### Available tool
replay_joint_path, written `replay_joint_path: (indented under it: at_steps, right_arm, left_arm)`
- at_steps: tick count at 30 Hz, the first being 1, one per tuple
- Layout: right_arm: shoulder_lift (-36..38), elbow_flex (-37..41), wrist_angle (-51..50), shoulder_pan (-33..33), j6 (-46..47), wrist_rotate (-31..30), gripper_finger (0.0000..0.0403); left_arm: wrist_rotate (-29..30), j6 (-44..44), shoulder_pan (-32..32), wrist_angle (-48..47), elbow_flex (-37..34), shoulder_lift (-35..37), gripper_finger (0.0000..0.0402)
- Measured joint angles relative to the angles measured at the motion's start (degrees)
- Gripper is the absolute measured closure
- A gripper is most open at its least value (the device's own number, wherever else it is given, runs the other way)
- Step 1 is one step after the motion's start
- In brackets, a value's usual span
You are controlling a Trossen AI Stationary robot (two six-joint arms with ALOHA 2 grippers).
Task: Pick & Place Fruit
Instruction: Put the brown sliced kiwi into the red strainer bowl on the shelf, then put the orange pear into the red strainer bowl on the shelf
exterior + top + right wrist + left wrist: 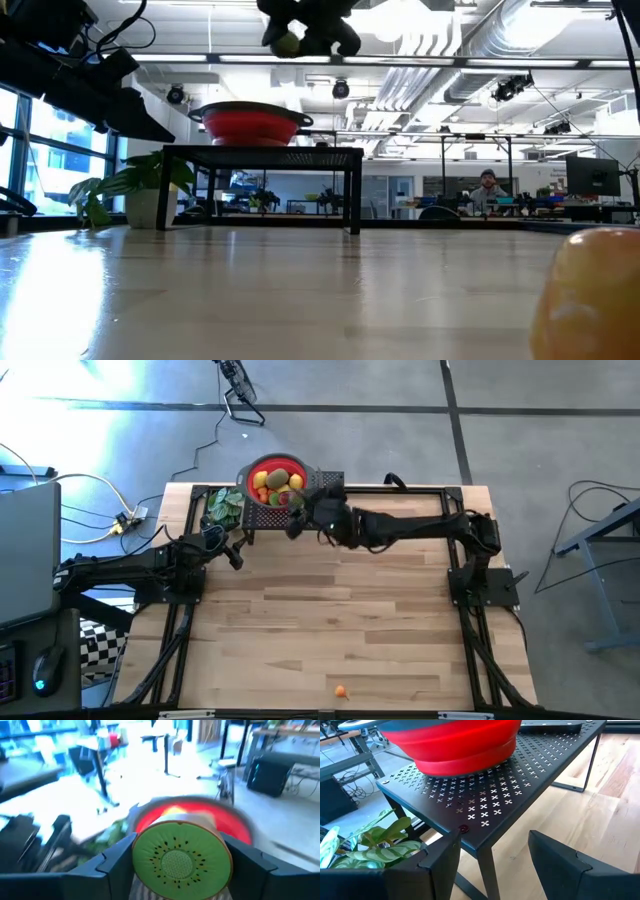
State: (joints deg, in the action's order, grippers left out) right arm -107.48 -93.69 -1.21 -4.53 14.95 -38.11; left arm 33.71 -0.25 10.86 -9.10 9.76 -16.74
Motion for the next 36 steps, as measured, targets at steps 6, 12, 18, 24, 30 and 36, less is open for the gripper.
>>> replay_joint_path:
  at_steps: [6, 12, 18, 24, 30, 36]
  right_arm:
    - [-1.47, -0.09, 8.46, -4.27, -1.95, 0.68, 0.015]
    - [-6.97, 0.01, 15.56, -7.3, -2.36, 3.71, 0.0168]
    - [-9.25, 0.02, 16.37, -8.4, -2.79, 3.91, 0.0152]
    - [-9.27, 0.0, 16.48, -8.37, -2.79, 5.05, 0.0061]
    - [-9.27, 0.0, 16.53, -8.33, -3.11, 5.05, 0.0012]
    - [-7.02, 0.0, 17.79, -6.87, -7.81, 4.96, 0.0022]
  left_arm:
    - [0.0, -0.02, 0.01, 0.0, 0.0, 0.01, 0.0174]
    - [0.0, -0.03, 0.0, 0.04, 0.02, 0.01, 0.0174]
    - [-0.02, -0.02, 0.01, -0.02, 0.02, -0.01, 0.0174]
    - [-0.02, -0.02, 0.01, 0.0, 0.02, -0.01, 0.0174]
    - [-0.02, -0.02, 0.0, 0.0, 0.02, 0.0, 0.0174]
    - [-0.02, -0.02, 0.01, 0.0, 0.02, -0.01, 0.0174]
